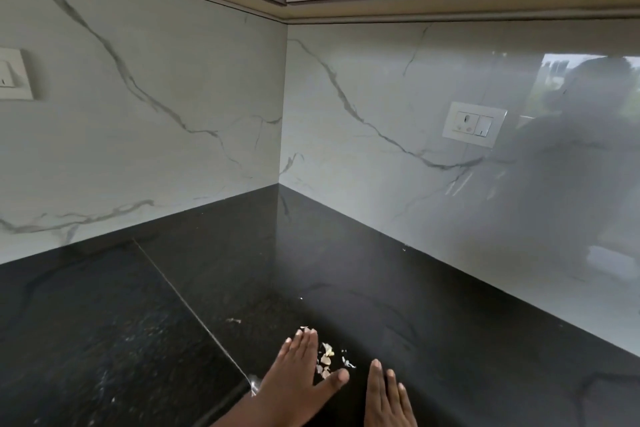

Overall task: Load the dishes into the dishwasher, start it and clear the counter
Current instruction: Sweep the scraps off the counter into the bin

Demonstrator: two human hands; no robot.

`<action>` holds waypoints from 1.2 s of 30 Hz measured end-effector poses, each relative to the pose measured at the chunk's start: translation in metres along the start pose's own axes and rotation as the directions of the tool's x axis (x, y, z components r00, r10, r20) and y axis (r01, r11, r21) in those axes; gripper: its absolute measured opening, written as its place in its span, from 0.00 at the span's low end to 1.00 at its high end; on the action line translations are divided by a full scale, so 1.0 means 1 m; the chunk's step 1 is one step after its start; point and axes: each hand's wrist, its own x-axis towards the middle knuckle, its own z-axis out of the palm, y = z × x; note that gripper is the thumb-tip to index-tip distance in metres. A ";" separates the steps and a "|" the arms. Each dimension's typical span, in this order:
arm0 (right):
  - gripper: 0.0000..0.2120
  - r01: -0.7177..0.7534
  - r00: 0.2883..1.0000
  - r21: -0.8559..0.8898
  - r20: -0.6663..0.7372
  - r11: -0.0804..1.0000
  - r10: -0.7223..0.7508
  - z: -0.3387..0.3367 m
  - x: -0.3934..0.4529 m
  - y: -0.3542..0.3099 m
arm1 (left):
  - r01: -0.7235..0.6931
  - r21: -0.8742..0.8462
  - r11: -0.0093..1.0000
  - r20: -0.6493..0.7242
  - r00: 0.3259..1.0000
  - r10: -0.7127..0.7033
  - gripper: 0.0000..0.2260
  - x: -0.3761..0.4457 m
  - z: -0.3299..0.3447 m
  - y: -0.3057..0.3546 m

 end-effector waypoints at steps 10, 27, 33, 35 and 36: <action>0.59 -0.060 0.942 -0.167 0.316 0.984 0.111 0.018 0.015 0.027 | 0.109 -0.157 0.982 -0.178 0.974 -0.137 0.40 -0.033 -0.031 -0.045; 0.58 -0.033 0.710 -0.278 0.670 0.960 0.219 0.102 0.098 0.019 | 0.007 0.391 0.920 -0.010 1.000 -0.003 0.41 0.015 -0.055 -0.111; 0.53 -0.007 0.731 -0.025 0.682 1.000 0.022 0.120 0.127 0.026 | 0.000 0.391 0.920 -0.001 1.000 0.001 0.36 0.018 -0.055 -0.113; 0.39 -0.339 0.835 0.216 0.517 0.916 0.187 0.124 0.141 0.030 | -0.005 0.385 0.923 0.009 1.000 0.002 0.36 0.018 -0.057 -0.112; 0.26 -0.467 0.860 0.371 0.401 0.803 0.315 0.124 0.150 0.031 | -0.004 0.382 0.924 0.011 1.000 -0.001 0.37 0.018 -0.057 -0.112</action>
